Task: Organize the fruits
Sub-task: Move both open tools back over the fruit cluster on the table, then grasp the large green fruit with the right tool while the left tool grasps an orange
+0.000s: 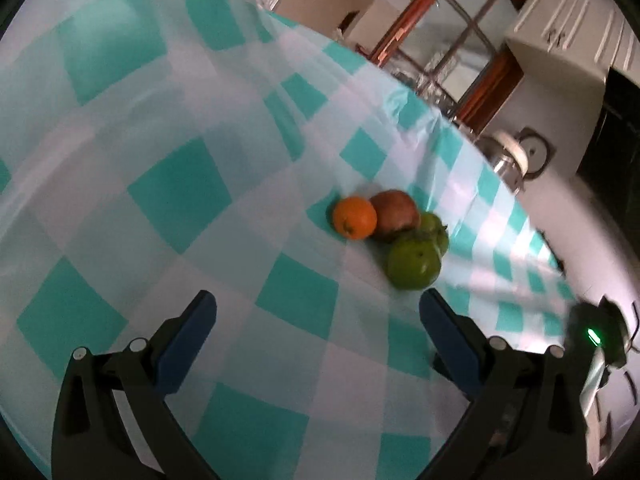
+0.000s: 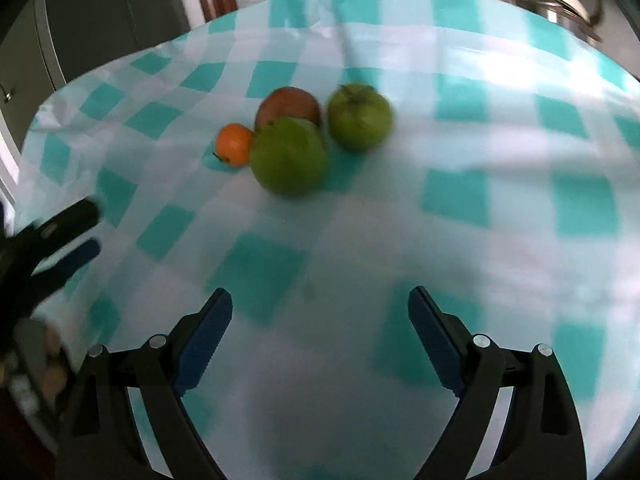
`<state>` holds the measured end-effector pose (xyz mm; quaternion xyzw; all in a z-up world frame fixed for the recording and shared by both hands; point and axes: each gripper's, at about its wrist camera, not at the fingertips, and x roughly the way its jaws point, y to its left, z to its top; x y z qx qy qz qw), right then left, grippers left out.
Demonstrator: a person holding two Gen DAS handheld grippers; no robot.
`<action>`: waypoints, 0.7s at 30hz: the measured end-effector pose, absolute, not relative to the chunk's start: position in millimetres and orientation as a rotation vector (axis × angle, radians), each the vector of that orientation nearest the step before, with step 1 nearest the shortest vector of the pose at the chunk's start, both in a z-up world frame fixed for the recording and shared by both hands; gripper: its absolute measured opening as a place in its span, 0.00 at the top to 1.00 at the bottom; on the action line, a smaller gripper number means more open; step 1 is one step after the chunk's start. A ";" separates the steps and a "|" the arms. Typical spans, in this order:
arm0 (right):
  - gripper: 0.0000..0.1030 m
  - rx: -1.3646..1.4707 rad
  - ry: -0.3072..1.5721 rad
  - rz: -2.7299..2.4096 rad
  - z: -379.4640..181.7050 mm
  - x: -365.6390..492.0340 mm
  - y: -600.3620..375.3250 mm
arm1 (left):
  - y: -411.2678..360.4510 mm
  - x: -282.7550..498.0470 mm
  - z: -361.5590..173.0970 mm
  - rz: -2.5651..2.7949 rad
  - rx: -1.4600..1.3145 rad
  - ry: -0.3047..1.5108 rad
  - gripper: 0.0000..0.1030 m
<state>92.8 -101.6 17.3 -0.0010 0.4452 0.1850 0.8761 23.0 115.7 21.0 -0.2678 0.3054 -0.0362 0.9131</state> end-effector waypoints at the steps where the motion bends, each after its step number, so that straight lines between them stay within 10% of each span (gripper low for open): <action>1: 0.16 -0.007 0.929 0.385 17.0 101.4 -95.1 | 116.6 24.3 20.1 -0.080 -0.560 0.631 0.02; 11: 0.17 -0.037 0.971 0.363 5.7 183.8 -53.1 | 114.0 26.8 20.0 -0.096 -0.549 0.632 0.02; 13: 0.42 -0.014 0.949 0.391 8.5 180.1 -58.5 | 112.4 26.3 20.3 -0.094 -0.540 0.633 0.02; 21: 0.42 0.186 0.870 0.396 20.4 106.0 -139.0 | 99.4 28.8 21.9 -0.102 -0.465 0.663 0.02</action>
